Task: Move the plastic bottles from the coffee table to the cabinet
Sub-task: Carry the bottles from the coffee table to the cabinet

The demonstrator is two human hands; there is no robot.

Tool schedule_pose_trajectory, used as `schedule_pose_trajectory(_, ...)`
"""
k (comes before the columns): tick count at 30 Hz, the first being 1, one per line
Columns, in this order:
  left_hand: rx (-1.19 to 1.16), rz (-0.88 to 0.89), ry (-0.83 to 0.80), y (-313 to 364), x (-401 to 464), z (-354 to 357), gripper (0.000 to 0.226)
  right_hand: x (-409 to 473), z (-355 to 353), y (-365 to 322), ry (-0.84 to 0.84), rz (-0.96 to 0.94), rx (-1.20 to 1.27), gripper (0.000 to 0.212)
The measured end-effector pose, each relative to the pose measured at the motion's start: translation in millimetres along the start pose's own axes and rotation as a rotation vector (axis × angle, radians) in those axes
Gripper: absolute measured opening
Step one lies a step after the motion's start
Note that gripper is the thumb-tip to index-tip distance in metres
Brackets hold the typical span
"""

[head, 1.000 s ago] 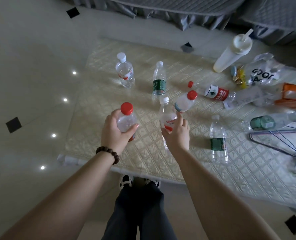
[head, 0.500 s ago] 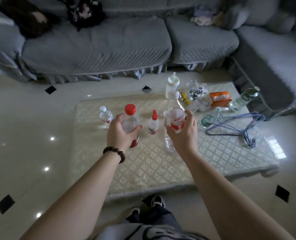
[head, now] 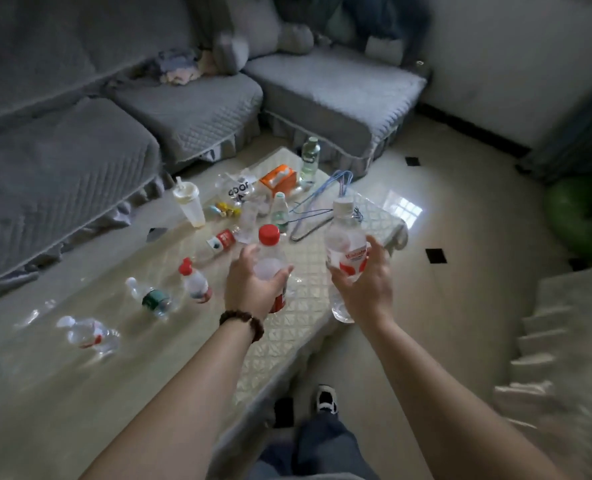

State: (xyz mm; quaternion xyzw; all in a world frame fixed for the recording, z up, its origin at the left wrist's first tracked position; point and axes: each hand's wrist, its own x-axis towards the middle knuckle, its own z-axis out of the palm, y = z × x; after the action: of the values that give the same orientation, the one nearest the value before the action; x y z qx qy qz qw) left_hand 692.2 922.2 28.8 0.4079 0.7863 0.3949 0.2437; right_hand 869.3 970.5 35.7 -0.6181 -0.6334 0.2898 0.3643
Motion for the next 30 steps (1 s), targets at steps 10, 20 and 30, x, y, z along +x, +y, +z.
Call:
schedule_pose_trajectory(10, 0.008, 0.291, -0.381, 105.6, -30.0, 136.3, 0.071, -11.3, -140.3, 80.9, 0.41, 0.241, -0.067, 0.074)
schedule_pose_trajectory(20, 0.029, 0.489, -0.683, 218.0, -81.1, 326.8, 0.069, 10.2, -290.2, 203.8, 0.743, 0.418, -0.112, 0.078)
schedule_pose_trajectory(30, 0.038, 0.545, -0.911, 340.5, -151.5, 512.4, 0.07, 46.7, -438.2, 320.8, 0.926, 0.566, -0.112, 0.077)
